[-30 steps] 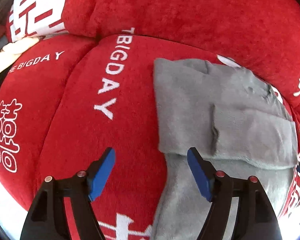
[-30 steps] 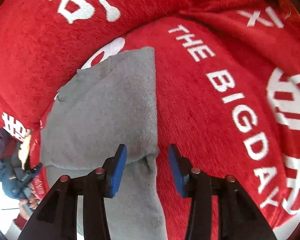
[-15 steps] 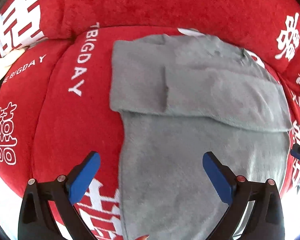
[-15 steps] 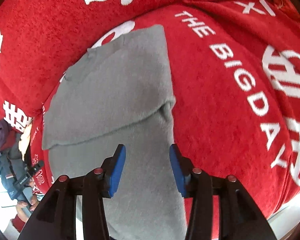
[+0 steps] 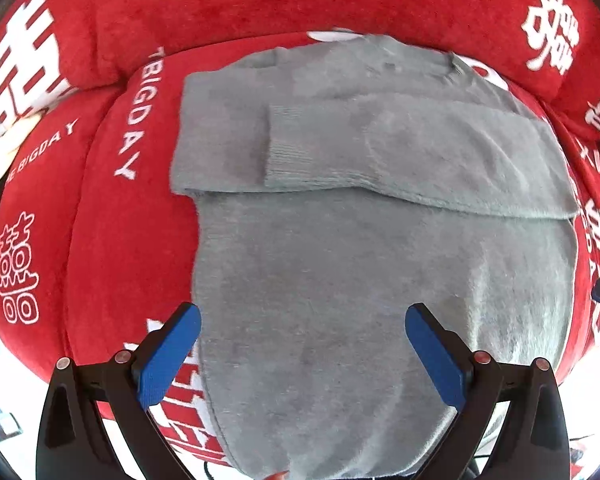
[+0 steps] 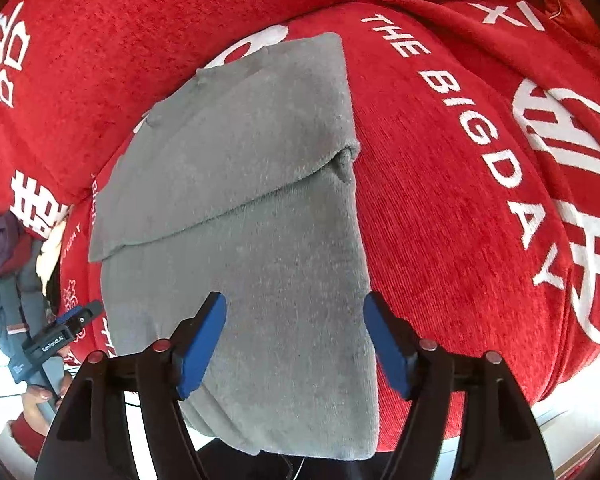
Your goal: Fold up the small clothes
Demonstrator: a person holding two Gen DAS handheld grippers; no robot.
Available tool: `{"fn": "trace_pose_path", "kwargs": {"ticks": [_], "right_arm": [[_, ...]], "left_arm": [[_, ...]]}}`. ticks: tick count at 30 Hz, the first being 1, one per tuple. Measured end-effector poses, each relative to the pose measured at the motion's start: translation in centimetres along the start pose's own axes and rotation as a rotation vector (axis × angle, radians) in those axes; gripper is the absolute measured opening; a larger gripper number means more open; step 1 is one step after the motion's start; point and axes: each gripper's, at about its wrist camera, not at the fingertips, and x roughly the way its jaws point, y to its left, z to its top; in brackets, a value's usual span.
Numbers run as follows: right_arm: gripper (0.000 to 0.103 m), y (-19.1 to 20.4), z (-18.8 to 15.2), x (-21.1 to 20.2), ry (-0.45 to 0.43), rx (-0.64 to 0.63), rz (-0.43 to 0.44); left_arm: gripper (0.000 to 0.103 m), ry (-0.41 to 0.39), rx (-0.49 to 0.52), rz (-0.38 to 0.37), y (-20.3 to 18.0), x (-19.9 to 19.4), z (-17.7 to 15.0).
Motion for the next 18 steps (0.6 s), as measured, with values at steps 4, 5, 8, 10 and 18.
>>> {"fn": "trace_pose_path", "kwargs": {"ticks": [4, 5, 8, 10, 18], "right_arm": [[0.076, -0.1, 0.0, 0.2, 0.007, -0.009, 0.014], [0.076, -0.2, 0.0, 0.2, 0.01, -0.009, 0.021], [0.076, -0.7, 0.1, 0.2, 0.023, -0.009, 0.039], [0.076, -1.0, 0.2, 0.1, 0.034, -0.018, 0.046], [0.076, -1.4, 0.3, -0.3, 0.081, -0.091, 0.097]], "left_arm": [[0.102, 0.022, 0.023, 0.016, -1.4, 0.3, 0.0], [0.102, 0.026, 0.024, 0.015, -1.6, 0.4, 0.0], [0.102, 0.022, 0.008, 0.021, -2.6, -0.1, -0.3], [0.102, 0.017, -0.015, 0.024, -3.2, -0.5, -0.6], [0.102, -0.013, -0.113, 0.03, -5.8, -2.0, -2.9]]}}
